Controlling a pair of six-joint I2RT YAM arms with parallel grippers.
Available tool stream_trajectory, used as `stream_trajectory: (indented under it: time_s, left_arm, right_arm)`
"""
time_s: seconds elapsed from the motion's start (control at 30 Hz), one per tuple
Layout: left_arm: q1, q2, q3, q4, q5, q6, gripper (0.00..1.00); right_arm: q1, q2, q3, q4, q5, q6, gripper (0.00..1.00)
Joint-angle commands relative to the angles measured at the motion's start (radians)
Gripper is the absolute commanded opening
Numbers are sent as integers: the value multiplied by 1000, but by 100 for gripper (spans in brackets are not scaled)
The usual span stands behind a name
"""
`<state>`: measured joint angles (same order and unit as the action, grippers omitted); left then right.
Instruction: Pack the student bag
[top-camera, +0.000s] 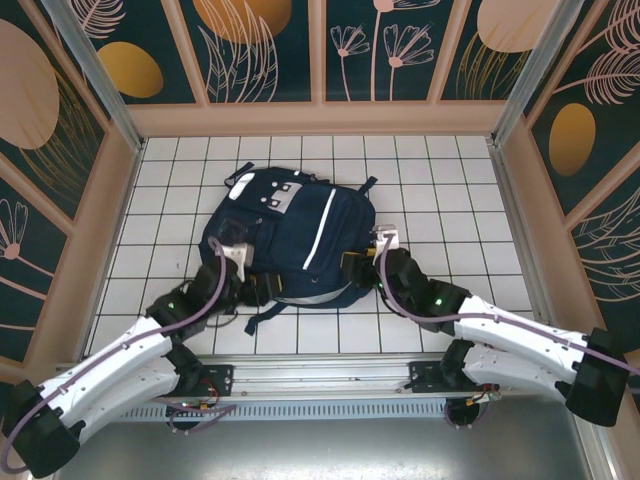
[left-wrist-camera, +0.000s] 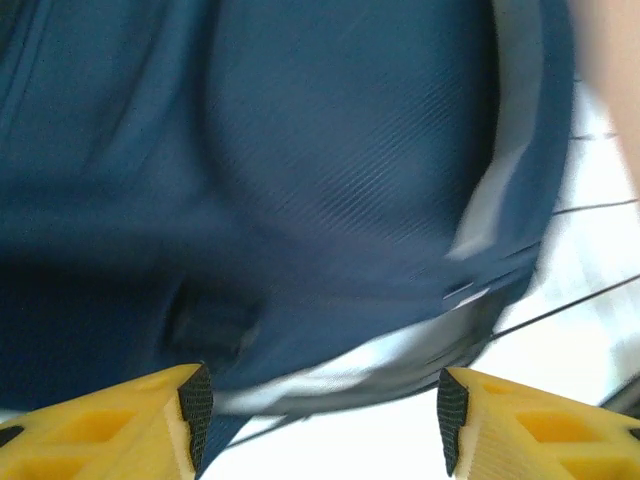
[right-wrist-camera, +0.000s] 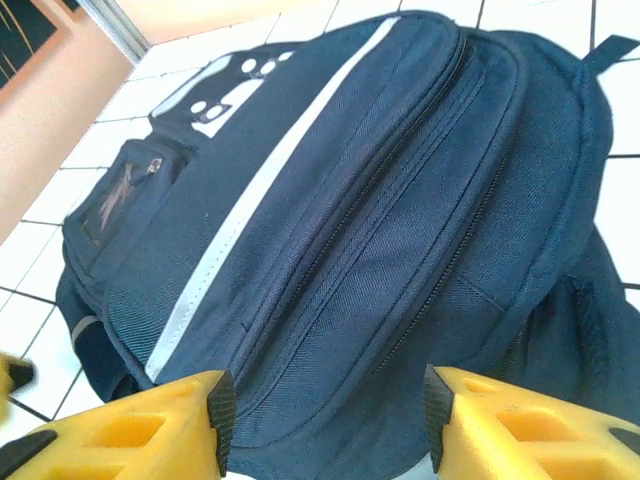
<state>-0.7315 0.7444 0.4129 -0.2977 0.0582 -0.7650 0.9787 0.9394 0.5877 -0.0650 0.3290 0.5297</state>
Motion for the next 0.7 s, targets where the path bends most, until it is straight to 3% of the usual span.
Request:
stream_trajectory:
  time_s: [0.0,0.2,0.5,0.67]
  left_arm:
    - [-26,-47,-77,35,-55,-123,62]
    - [-49,21,-127,62,-144,-135,65]
    - [-49,91,-260,338,-104,-108,66]
    - [-48,110,-320,509,-28,-117,59]
  right_arm:
    - [-44,32,34,-7,-114,10,54]
    - [-87,54,24,39,-224,42,54]
    - [-103,53,2,42,-268,71,55]
    - [-123,50,-15,52,-287,85,55]
